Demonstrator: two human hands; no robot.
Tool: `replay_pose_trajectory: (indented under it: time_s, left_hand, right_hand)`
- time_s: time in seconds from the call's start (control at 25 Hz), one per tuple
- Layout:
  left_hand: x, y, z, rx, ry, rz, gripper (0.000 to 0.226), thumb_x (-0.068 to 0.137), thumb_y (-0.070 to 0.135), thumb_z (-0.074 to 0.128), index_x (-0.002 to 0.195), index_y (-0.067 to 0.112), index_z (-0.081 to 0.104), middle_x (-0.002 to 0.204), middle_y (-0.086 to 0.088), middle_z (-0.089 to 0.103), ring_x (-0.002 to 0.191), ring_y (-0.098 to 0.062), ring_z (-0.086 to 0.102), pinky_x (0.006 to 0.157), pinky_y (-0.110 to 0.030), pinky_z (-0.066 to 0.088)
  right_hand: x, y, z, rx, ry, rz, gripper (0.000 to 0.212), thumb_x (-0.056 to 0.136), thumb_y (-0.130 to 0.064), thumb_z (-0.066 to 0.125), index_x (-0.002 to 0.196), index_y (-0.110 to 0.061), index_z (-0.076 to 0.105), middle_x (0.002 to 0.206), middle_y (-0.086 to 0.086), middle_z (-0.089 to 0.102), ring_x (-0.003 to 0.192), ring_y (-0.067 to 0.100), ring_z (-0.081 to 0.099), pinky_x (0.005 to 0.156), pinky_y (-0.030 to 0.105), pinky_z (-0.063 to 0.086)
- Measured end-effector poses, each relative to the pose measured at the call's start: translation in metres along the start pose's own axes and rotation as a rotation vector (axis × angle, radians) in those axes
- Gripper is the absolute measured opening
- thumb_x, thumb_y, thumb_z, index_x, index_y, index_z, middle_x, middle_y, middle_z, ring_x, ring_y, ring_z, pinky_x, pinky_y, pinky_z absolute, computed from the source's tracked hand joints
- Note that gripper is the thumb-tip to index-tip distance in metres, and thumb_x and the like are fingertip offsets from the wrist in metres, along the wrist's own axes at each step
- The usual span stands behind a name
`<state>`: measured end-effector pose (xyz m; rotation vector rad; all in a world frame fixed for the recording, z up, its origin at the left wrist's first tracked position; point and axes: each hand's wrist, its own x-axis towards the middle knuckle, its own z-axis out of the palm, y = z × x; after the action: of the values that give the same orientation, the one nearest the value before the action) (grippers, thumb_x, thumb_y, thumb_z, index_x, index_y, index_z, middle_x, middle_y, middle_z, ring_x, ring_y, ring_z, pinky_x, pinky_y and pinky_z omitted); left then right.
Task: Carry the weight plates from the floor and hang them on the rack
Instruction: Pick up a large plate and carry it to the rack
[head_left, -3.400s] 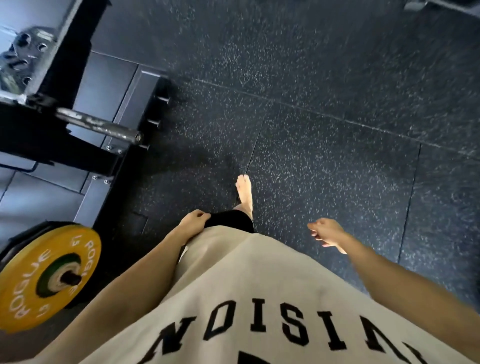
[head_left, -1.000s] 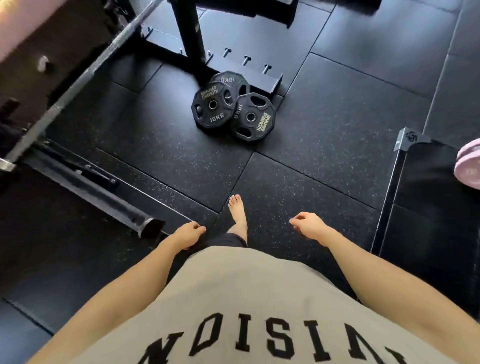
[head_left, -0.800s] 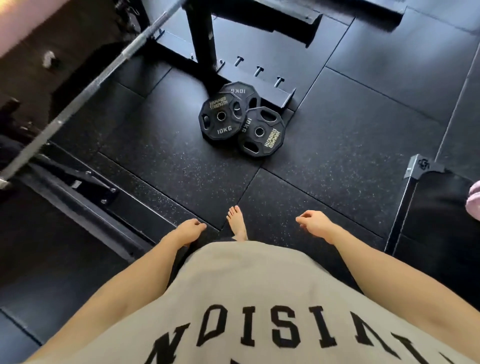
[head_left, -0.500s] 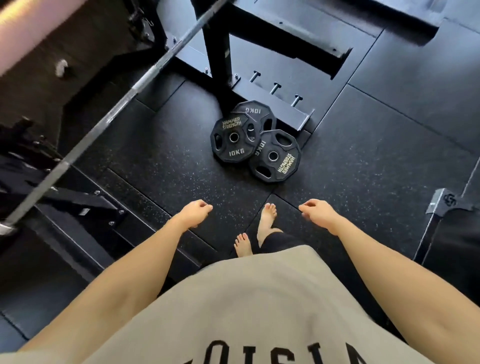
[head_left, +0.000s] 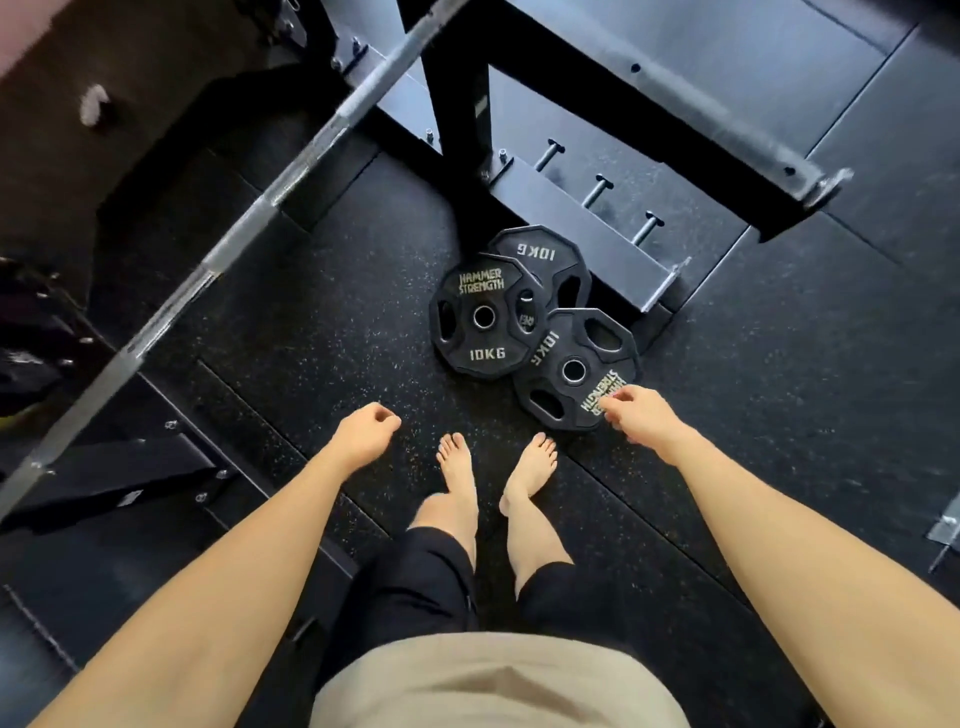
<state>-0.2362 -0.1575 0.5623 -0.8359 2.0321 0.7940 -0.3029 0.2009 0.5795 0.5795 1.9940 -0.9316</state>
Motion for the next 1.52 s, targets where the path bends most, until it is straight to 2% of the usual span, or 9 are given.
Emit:
replay_pose_trajectory:
  time_s: [0.12, 0.24, 0.48, 0.68, 0.8, 1.04, 1.2, 1.32, 1.52]
  left_hand:
    - [0.093, 0.018, 0.001, 0.015, 0.02, -0.024, 0.016, 0.096, 0.027, 0.052, 0.103, 0.017, 0.061, 0.101, -0.007, 0.068, 0.085, -0.022, 0.06, 0.077, -0.035, 0.049]
    - [0.206, 0.026, 0.014, 0.03, 0.034, -0.034, 0.017, 0.095, 0.027, 0.052, 0.106, 0.017, 0.06, 0.099, -0.006, 0.067, 0.086, -0.021, 0.059, 0.077, -0.034, 0.049]
    - [0.419, 0.028, 0.058, -0.065, 0.038, -0.099, 0.027, 0.094, 0.028, 0.055, 0.119, 0.018, 0.049, 0.098, -0.007, 0.062, 0.076, -0.022, 0.057, 0.08, -0.039, 0.055]
    - [0.543, 0.029, 0.095, -0.101, 0.074, -0.047, 0.061, 0.087, 0.032, 0.066, 0.14, 0.016, 0.041, 0.126, -0.004, 0.055, 0.113, -0.026, 0.057, 0.101, -0.041, 0.047]
    - [0.589, 0.028, 0.115, -0.049, 0.104, -0.02, 0.065, 0.081, 0.037, 0.073, 0.137, 0.014, 0.047, 0.129, -0.005, 0.052, 0.117, -0.024, 0.053, 0.099, -0.036, 0.044]
    - [0.614, 0.032, 0.146, -0.023, 0.289, -0.065, 0.05, 0.079, 0.041, 0.07, 0.113, 0.007, 0.058, 0.118, -0.01, 0.052, 0.105, -0.032, 0.057, 0.089, -0.043, 0.05]
    - [0.604, 0.023, 0.14, -0.258, 0.229, -0.071, 0.035, 0.081, 0.028, 0.071, 0.109, 0.011, 0.06, 0.107, -0.003, 0.063, 0.096, -0.022, 0.061, 0.088, -0.035, 0.051]
    - [0.565, 0.017, 0.125, -0.437, 0.184, -0.061, 0.041, 0.078, 0.024, 0.068, 0.118, 0.022, 0.059, 0.111, -0.001, 0.067, 0.103, -0.022, 0.064, 0.096, -0.043, 0.052]
    - [0.427, 0.029, 0.057, -0.564, 0.16, 0.058, 0.037, 0.076, 0.016, 0.067, 0.111, 0.026, 0.059, 0.104, 0.004, 0.069, 0.096, -0.016, 0.065, 0.089, -0.038, 0.053]
  right_hand:
    - [0.095, -0.025, 0.009, 0.017, 0.009, 0.033, 0.03, 0.092, -0.035, 0.058, 0.093, -0.006, 0.065, 0.086, 0.008, 0.066, 0.083, 0.026, 0.059, 0.075, 0.039, 0.047]
    - [0.204, -0.036, 0.034, 0.038, 0.056, 0.068, 0.021, 0.091, -0.041, 0.059, 0.092, -0.021, 0.065, 0.099, 0.007, 0.07, 0.093, 0.028, 0.063, 0.085, 0.044, 0.051]
    - [0.395, -0.041, 0.102, 0.044, 0.235, 0.045, 0.038, 0.091, -0.039, 0.061, 0.118, -0.012, 0.058, 0.112, 0.004, 0.063, 0.103, 0.023, 0.056, 0.085, 0.032, 0.04]
    - [0.494, -0.033, 0.144, -0.152, 0.362, 0.03, 0.061, 0.086, -0.046, 0.064, 0.133, -0.011, 0.045, 0.135, 0.014, 0.048, 0.131, 0.033, 0.037, 0.106, 0.044, 0.033]
    - [0.524, -0.031, 0.155, -0.297, 0.417, 0.094, 0.064, 0.086, -0.049, 0.062, 0.133, -0.008, 0.048, 0.137, 0.017, 0.042, 0.134, 0.034, 0.031, 0.104, 0.045, 0.035]
    - [0.539, -0.027, 0.162, -0.334, 0.494, 0.148, 0.043, 0.086, -0.045, 0.058, 0.099, -0.004, 0.059, 0.109, 0.022, 0.062, 0.121, 0.037, 0.046, 0.088, 0.042, 0.042]
    - [0.522, -0.033, 0.153, -0.32, 0.461, 0.093, 0.043, 0.085, -0.041, 0.06, 0.064, -0.008, 0.044, 0.083, 0.016, 0.054, 0.086, 0.035, 0.05, 0.073, 0.036, 0.036]
    - [0.493, -0.033, 0.145, -0.277, 0.44, 0.075, 0.04, 0.084, -0.041, 0.061, 0.067, -0.008, 0.047, 0.079, 0.013, 0.05, 0.079, 0.03, 0.043, 0.071, 0.035, 0.033]
    - [0.385, -0.041, 0.116, 0.015, 0.363, 0.031, 0.046, 0.059, -0.05, 0.055, 0.081, -0.01, 0.063, 0.083, 0.01, 0.069, 0.085, 0.032, 0.064, 0.076, 0.041, 0.051]
